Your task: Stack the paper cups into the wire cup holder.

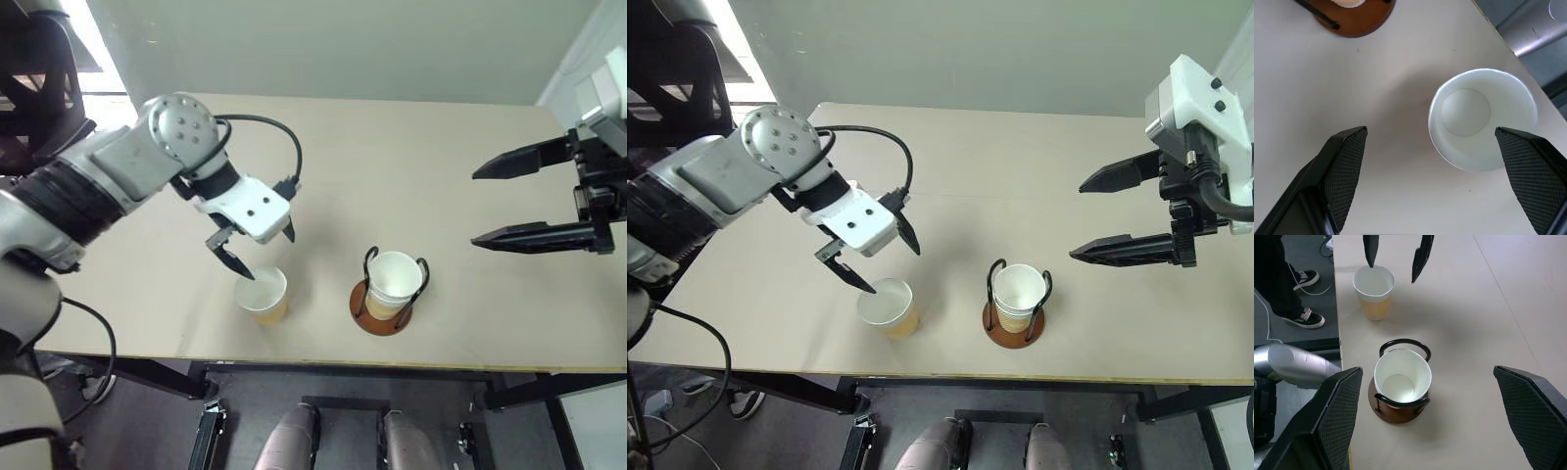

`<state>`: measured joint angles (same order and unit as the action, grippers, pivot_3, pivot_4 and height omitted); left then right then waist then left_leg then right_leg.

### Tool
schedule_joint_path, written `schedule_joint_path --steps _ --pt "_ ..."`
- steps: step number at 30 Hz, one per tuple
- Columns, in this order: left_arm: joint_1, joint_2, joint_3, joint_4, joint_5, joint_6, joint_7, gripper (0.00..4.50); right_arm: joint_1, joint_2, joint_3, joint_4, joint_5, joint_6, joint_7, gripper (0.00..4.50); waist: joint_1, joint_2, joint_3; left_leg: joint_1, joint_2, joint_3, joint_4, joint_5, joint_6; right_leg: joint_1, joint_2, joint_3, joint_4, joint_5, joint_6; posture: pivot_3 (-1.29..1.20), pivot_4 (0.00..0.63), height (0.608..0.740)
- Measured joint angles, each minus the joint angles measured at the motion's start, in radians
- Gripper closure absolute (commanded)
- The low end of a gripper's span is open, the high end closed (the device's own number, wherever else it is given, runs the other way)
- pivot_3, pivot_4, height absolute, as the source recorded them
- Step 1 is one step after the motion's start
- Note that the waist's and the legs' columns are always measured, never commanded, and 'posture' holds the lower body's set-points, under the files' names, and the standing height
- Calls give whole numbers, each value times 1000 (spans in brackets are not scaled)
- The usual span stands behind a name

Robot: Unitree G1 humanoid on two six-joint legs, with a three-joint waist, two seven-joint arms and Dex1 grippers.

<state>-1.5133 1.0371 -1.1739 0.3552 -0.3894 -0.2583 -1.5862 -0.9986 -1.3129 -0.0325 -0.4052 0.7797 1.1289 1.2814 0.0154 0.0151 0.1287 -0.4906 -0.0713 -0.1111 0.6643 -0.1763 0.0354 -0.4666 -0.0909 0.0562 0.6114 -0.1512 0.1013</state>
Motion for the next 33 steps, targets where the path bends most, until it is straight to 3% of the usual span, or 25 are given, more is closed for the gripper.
schedule_joint_path --steps 11,14,25,33 --pt "67 -52 9 44 94 -49 0 0 43 8 -6 -7 13 -12 -27 148 0 0 0 0 0 1 0 0 0 0 0 -1 0 0 0 0 150 740" --pt "92 -65 10 45 114 -52 0 586 69 18 -13 -14 13 -31 -44 99 1 0 0 0 0 0 1 0 0 0 0 -1 0 0 0 0 150 740" --pt "89 -107 9 84 101 -19 0 4480 142 32 -52 -13 22 -61 -77 99 4 0 0 0 0 0 2 1 1 1 0 0 0 2 1 0 150 740" --pt "-57 -134 -34 154 -22 28 0 4480 339 30 -168 10 2 -221 -11 99 8 0 0 0 0 1 2 0 1 2 -1 0 -1 1 1 0 150 740"
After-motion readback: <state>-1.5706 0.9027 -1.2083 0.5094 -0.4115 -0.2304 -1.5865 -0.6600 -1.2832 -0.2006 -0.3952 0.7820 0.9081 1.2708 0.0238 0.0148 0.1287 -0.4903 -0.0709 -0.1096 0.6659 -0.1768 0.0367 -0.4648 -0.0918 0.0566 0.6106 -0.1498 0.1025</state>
